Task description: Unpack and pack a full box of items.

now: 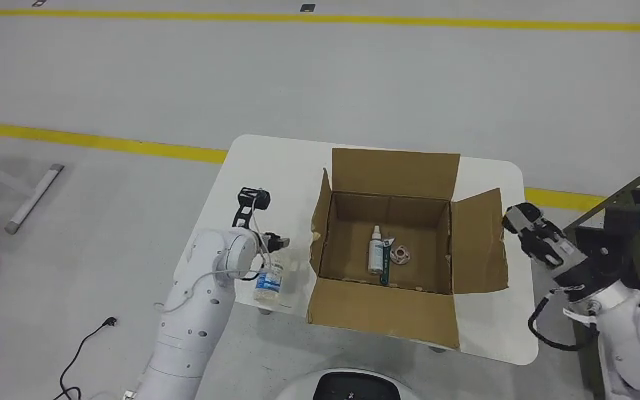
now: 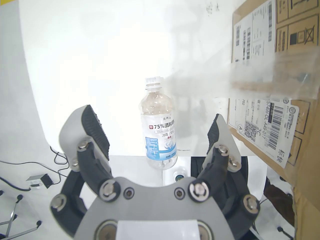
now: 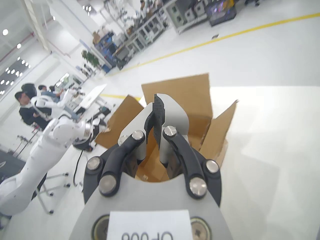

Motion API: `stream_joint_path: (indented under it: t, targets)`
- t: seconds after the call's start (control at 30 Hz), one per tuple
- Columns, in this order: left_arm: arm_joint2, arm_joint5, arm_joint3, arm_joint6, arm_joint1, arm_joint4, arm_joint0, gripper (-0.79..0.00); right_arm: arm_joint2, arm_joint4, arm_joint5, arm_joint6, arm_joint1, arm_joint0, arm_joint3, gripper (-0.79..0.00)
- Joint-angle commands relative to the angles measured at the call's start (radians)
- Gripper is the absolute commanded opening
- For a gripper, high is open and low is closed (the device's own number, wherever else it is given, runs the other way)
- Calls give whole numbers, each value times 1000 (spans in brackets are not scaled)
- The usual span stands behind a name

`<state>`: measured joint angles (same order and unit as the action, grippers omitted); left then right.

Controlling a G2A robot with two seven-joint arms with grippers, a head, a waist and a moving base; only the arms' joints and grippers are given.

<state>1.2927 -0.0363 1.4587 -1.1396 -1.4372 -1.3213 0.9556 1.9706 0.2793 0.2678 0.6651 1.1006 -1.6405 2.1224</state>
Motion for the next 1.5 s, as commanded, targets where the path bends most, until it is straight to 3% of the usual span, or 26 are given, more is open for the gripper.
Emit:
stream_joint_path:
  t: [0.0,0.1,0.17,0.63,0.7,0.8,0.93,1.03,1.47]
  targets:
    - [-1,-10,16,8,0,2,7,0,-55,25,-49,75,-3,10,12,-785]
    - [-1,-10,16,8,0,2,7,0,-134,77,-92,156,-8,34,18,-785]
    - [-1,-10,16,8,0,2,7,0,-160,94,-119,141,-8,43,1,-785]
    - [-1,-10,16,8,0,2,7,0,-137,113,-81,151,-14,45,45,-785]
    - [-1,-10,16,8,0,2,7,0,-183,170,-119,156,-15,70,65,-785]
    - [-1,-10,16,8,0,2,7,0,-331,364,-283,210,-15,138,59,-785]
    - [-1,-10,16,8,0,2,7,0,-556,601,-491,273,-4,289,-31,-785]
    - [-1,-10,16,8,0,2,7,0,-687,707,-585,296,11,390,-139,-785]
    - [-1,-10,16,8,0,2,7,0,-705,713,-603,296,14,409,-159,-785]
